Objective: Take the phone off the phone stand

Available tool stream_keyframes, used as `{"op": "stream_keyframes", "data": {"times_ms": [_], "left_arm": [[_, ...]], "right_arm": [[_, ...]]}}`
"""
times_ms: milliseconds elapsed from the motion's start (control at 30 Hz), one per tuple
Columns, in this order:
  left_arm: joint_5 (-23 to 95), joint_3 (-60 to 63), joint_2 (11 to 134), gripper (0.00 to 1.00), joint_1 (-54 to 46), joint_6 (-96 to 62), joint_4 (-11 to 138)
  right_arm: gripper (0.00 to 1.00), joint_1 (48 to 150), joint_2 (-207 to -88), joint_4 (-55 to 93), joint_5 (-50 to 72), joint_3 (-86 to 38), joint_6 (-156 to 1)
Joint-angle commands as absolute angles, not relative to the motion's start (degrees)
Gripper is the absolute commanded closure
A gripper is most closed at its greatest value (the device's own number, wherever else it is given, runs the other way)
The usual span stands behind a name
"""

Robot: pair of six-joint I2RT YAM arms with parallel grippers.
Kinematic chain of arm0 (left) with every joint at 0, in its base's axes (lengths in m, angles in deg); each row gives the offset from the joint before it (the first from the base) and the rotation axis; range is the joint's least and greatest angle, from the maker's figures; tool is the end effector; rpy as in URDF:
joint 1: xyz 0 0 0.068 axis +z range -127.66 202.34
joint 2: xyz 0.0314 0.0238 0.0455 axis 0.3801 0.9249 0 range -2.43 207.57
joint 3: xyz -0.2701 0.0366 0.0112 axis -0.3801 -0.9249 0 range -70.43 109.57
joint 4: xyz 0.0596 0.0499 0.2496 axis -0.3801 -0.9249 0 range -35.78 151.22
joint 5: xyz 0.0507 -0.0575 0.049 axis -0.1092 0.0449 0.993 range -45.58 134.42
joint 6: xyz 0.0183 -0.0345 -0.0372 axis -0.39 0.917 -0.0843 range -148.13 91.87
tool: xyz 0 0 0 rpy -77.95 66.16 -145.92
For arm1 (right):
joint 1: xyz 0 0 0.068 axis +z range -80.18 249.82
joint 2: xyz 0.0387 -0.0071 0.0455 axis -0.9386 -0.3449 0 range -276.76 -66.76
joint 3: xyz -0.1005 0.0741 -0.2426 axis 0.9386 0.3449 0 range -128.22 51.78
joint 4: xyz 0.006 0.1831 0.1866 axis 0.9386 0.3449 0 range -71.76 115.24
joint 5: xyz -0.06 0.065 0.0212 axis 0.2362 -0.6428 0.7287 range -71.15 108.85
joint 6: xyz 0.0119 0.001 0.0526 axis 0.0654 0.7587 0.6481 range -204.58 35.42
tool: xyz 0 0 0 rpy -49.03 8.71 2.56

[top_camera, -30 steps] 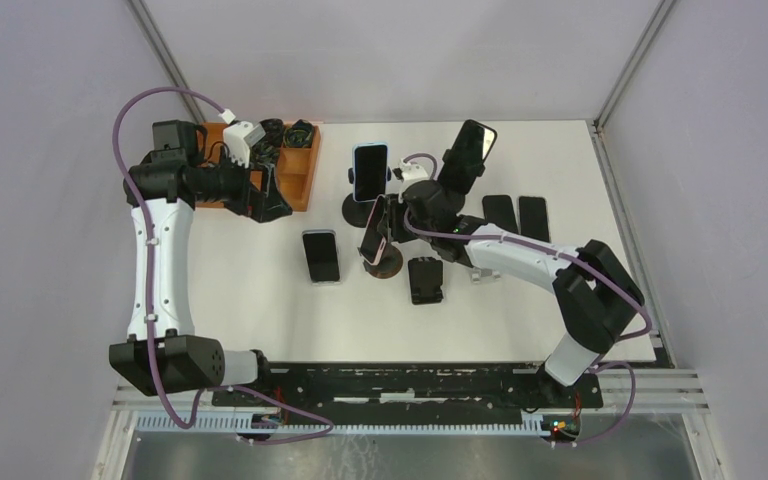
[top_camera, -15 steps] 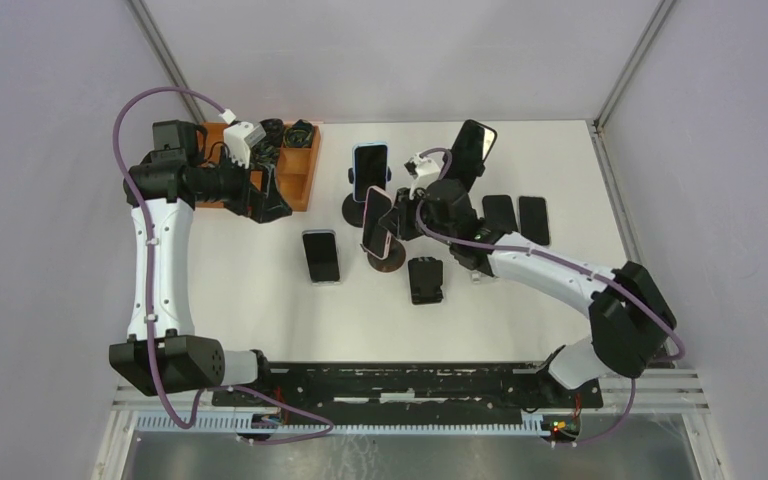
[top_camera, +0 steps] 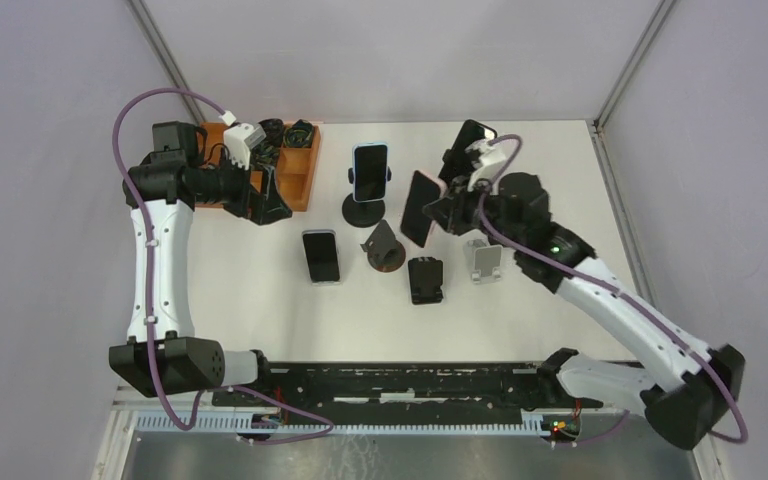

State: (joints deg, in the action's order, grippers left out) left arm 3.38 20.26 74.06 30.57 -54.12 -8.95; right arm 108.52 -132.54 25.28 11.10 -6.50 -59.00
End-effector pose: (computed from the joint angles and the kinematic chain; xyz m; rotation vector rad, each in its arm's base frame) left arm 0.2385 0.0109 0.4048 0.6176 2.2396 -0.6180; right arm 0.2065 0.1715 0.3544 -0.3190 1.8940 0.8993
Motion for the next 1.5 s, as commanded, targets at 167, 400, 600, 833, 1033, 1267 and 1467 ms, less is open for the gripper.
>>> {"op": "stream_keyframes", "data": {"times_ms": [167,400,600,833,1033,1267,1467], "left_arm": [[2.15,22.56,72.94,0.0,30.68,-56.9,-9.81],[1.3,23.54,73.41,0.0,30.66,-57.66,-10.58],[-0.11,23.3,74.39,0.0,30.63,-57.98,-10.55],[0.01,22.62,76.05,0.0,30.63,-58.27,-8.73],[-1.18,22.34,78.09,0.0,30.68,-59.53,-7.76],[-4.46,22.42,81.68,0.0,30.64,-60.66,-6.84],[-5.67,21.59,83.26,0.0,30.62,-61.68,-6.1]], "right_arm": [[1.0,90.05,-119.59,53.77,29.12,-15.22,-64.71],[1.0,71.74,-124.6,54.73,24.7,-11.48,-67.24],[1.0,57.63,-136.43,51.99,18.99,-9.46,-71.56],[1.0,57.08,-140.12,36.08,19.64,-2.51,-76.74],[1.0,56.82,-154.04,43.21,19.64,-16.14,-80.32],[1.0,55.48,-165.61,45.17,19.25,-23.75,-84.01],[1.0,55.09,-173.1,47.53,19.01,-32.12,-86.46]]}}
